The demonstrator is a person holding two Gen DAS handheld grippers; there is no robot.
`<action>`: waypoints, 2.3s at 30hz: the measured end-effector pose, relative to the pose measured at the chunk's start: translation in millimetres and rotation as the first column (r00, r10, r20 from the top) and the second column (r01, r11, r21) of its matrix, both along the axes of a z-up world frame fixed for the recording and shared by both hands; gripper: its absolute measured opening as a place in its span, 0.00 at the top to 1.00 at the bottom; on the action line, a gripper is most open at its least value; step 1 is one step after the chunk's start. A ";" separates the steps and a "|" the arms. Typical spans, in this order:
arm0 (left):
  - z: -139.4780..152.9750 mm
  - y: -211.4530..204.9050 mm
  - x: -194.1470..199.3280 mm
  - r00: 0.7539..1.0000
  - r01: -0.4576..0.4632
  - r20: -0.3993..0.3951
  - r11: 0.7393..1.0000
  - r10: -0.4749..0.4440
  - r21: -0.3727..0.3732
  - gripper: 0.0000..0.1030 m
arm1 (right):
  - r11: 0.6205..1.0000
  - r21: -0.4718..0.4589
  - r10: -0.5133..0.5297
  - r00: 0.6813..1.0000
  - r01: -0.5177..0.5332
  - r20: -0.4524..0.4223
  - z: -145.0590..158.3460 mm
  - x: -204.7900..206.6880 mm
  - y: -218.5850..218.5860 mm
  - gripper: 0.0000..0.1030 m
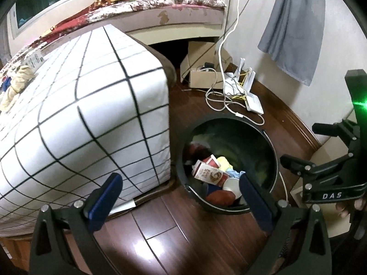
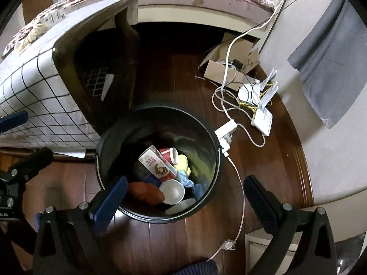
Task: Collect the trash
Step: 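Move both grippers back over the table toward the remaining items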
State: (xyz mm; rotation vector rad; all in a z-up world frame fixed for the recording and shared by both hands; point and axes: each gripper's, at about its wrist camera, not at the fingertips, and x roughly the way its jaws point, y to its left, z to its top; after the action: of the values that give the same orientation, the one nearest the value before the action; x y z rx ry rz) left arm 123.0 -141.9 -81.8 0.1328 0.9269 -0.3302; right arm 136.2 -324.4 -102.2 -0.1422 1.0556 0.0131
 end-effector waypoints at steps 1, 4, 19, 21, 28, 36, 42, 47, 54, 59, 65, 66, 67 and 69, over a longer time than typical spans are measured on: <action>2.1 2.0 -0.5 1.000 -0.005 0.006 1.000 0.005 0.000 0.01 | 1.000 0.005 -0.001 1.000 0.001 0.005 2.3 -0.5 0.2 0.01; 7.7 6.4 -2.4 1.000 -0.014 0.016 1.000 0.014 -0.001 0.01 | 1.000 0.010 -0.001 1.000 0.001 0.017 7.0 -2.0 3.4 0.01; 35.3 26.2 -12.7 0.995 -0.053 0.079 0.999 0.053 -0.013 0.01 | 0.999 0.011 0.046 0.993 -0.048 0.106 42.6 -5.5 28.2 0.01; 39.6 30.5 -13.4 0.994 -0.059 0.088 0.998 0.061 -0.020 0.01 | 0.998 0.012 0.054 0.992 -0.056 0.114 45.8 -4.5 30.8 0.01; 57.3 50.9 -13.6 0.988 -0.091 0.121 0.994 0.098 -0.055 0.01 | 0.996 0.010 0.089 0.982 -0.092 0.168 59.4 -2.5 51.3 0.01; 68.7 77.8 -8.2 0.979 -0.133 0.149 0.988 0.143 -0.074 0.01 | 0.990 0.026 0.127 0.958 -0.139 0.258 79.9 0.8 73.6 0.01; 72.7 110.0 -5.2 0.960 -0.211 0.175 0.976 0.218 -0.062 0.01 | 0.983 0.044 0.158 0.936 -0.180 0.313 92.3 7.2 96.2 0.01; 78.0 154.1 0.0 0.933 -0.298 0.188 0.952 0.306 -0.074 0.01 | 0.968 0.074 0.201 0.916 -0.240 0.348 99.8 14.9 125.4 0.01; 82.9 220.3 4.8 0.887 -0.410 0.204 0.910 0.415 -0.068 0.01 | 0.942 0.113 0.252 0.890 -0.316 0.380 107.9 32.8 179.7 0.01; 86.4 270.9 11.1 0.855 -0.472 0.211 0.879 0.474 -0.063 0.01 | 0.932 0.187 0.225 0.900 -0.311 0.374 109.2 52.8 214.7 0.01; 79.1 319.9 22.2 0.823 -0.533 0.186 0.843 0.537 -0.074 0.01 | 0.937 0.184 0.223 0.912 -0.298 0.346 108.9 76.1 283.8 0.01; 76.7 327.5 24.5 0.816 -0.544 0.182 0.835 0.549 -0.081 0.01 | 0.933 0.197 0.225 0.915 -0.302 0.335 108.7 80.8 294.1 0.01; 75.9 331.6 25.8 0.813 -0.548 0.179 0.832 0.554 -0.088 0.01 | 0.929 0.211 0.229 0.920 -0.304 0.318 108.0 86.7 307.1 0.01; 73.9 340.0 28.8 0.807 -0.555 0.177 0.826 0.564 -0.100 0.01 | 0.926 0.226 0.232 0.930 -0.301 0.285 106.0 97.6 325.6 0.01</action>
State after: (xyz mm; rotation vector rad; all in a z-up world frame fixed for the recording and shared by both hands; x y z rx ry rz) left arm 151.8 198.2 -7.9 -0.1510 0.7179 0.2150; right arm 233.8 1.2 3.8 -0.0416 0.7625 0.3771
